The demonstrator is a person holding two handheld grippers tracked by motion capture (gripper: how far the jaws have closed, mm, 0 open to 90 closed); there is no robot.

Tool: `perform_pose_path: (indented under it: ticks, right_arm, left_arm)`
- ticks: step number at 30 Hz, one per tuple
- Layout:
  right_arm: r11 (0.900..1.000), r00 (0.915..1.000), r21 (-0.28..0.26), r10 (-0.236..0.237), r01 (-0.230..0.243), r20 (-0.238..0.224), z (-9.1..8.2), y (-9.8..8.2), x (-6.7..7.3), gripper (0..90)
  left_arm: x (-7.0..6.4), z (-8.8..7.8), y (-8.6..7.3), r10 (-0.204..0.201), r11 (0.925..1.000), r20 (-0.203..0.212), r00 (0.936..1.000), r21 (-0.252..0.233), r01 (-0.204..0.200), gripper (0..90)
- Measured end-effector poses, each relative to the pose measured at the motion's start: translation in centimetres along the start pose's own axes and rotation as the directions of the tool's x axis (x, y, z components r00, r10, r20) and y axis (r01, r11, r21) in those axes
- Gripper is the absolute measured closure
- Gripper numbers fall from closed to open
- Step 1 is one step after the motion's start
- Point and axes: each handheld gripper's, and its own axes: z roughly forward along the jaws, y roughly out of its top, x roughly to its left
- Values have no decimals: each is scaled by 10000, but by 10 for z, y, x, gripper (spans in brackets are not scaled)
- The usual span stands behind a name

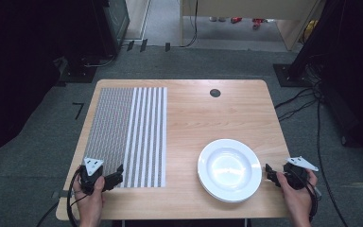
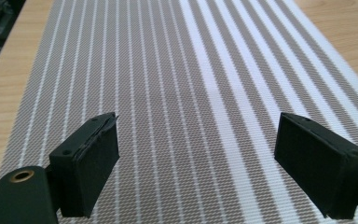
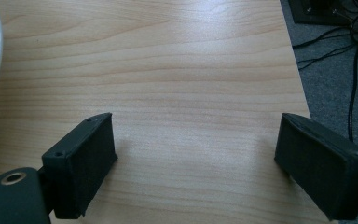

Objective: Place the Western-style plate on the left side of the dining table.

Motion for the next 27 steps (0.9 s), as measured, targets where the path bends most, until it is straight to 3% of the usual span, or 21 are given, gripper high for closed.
perform_pose_path:
  ticks: [3, 13, 27]
  right_arm:
    - [10000, 10000, 7, -4, 4, 4, 0, 0, 0, 117]
    - [10000, 10000, 11, 5, -5, 13, 0, 0, 0, 117]
    - [10000, 10000, 0, -25, 25, 11, 0, 0, 0, 118]
  left_arm:
    - [-4, 1, 3, 47, 10000, 87, 10000, 5, -47, 137]
    - [-37, 10, 19, 457, 9989, 587, 9972, -135, -450, 137]
    - [-69, 21, 29, 658, 9977, 1149, 9912, -204, -639, 137]
